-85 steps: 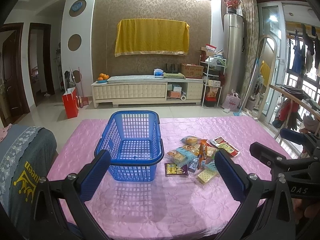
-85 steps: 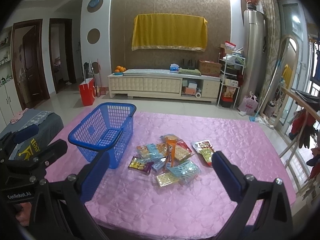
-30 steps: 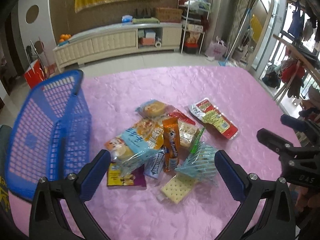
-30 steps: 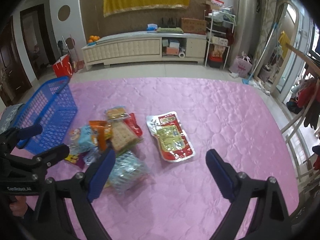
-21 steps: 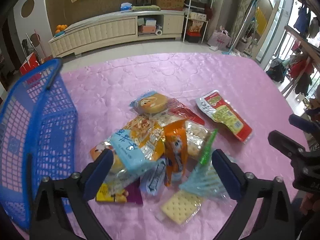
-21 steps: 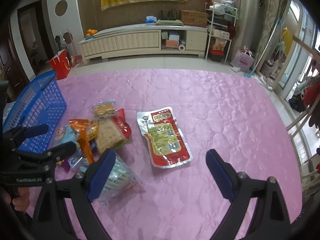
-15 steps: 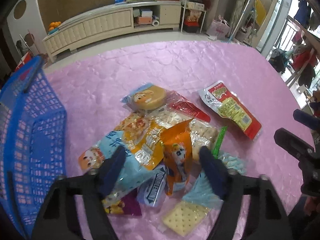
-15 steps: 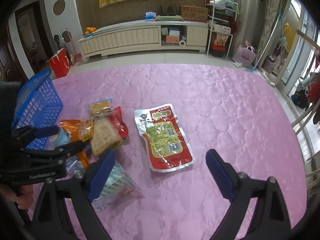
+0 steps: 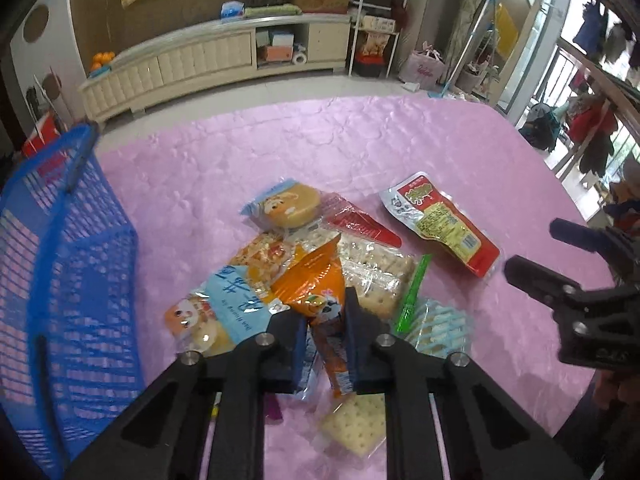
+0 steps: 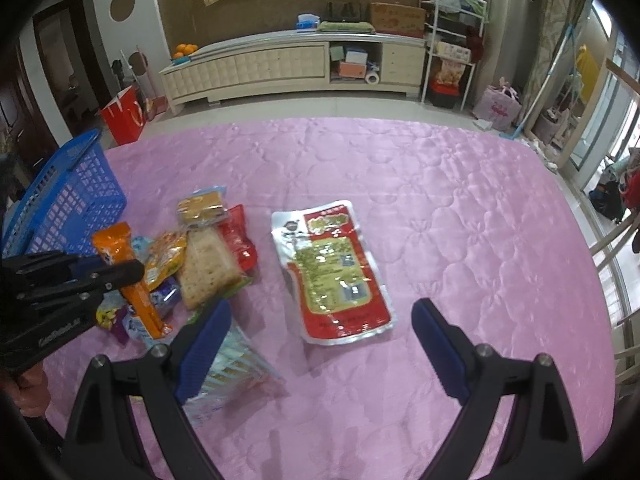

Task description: Organize snacks

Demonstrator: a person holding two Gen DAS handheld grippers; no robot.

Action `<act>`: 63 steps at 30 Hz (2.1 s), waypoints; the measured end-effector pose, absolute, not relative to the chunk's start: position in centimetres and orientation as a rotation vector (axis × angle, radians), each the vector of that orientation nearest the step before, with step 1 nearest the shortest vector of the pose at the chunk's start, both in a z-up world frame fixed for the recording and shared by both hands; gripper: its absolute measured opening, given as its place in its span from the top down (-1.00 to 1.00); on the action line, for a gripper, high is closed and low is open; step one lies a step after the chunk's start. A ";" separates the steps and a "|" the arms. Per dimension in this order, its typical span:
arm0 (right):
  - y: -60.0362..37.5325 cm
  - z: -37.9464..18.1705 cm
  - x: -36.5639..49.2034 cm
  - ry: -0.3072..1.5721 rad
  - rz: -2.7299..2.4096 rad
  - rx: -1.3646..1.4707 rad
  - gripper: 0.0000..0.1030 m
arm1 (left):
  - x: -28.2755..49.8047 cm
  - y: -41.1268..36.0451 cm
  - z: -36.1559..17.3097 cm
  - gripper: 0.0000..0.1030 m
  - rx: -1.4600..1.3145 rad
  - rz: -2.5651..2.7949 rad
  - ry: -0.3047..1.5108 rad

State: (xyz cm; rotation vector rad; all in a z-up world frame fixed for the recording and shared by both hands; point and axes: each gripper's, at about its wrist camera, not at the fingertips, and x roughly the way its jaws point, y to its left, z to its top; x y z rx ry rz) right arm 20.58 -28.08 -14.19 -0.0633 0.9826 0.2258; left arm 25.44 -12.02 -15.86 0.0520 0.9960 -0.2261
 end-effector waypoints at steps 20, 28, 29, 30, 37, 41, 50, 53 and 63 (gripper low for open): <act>-20.0 -18.5 18.4 1.115 0.566 -0.365 -0.87 | 18.3 -8.5 -16.7 0.72 0.020 -0.160 1.056; -19.2 -20.6 20.1 1.146 0.607 -0.411 -0.87 | 18.3 -8.6 -17.1 0.72 0.030 -0.140 1.065; -19.3 -20.7 20.1 1.149 0.618 -0.399 -0.87 | 18.3 -8.5 -17.1 0.72 0.031 -0.140 1.064; -19.3 -20.8 20.3 1.155 0.623 -0.393 -0.79 | 18.4 -8.6 -17.1 0.72 0.031 -0.140 1.065; -19.9 -20.6 20.3 1.151 0.603 -0.369 -0.52 | 18.1 -9.1 -17.5 0.72 0.030 -0.159 1.072; -20.9 -20.0 20.0 1.145 0.570 -0.321 -0.37 | 17.6 -9.2 -16.9 0.72 0.018 -0.166 1.057; -21.0 -13.9 16.8 1.033 0.524 -0.276 -0.35 | 15.6 -8.6 -12.4 0.72 -0.004 -0.198 0.962; -20.3 -11.4 15.2 0.992 0.522 -0.259 -0.35 | 14.8 -7.8 -10.3 0.72 -0.015 -0.213 0.923; -16.2 -5.2 14.6 0.888 0.565 -0.181 -0.35 | 13.0 -1.9 -2.9 0.72 0.004 -0.190 0.778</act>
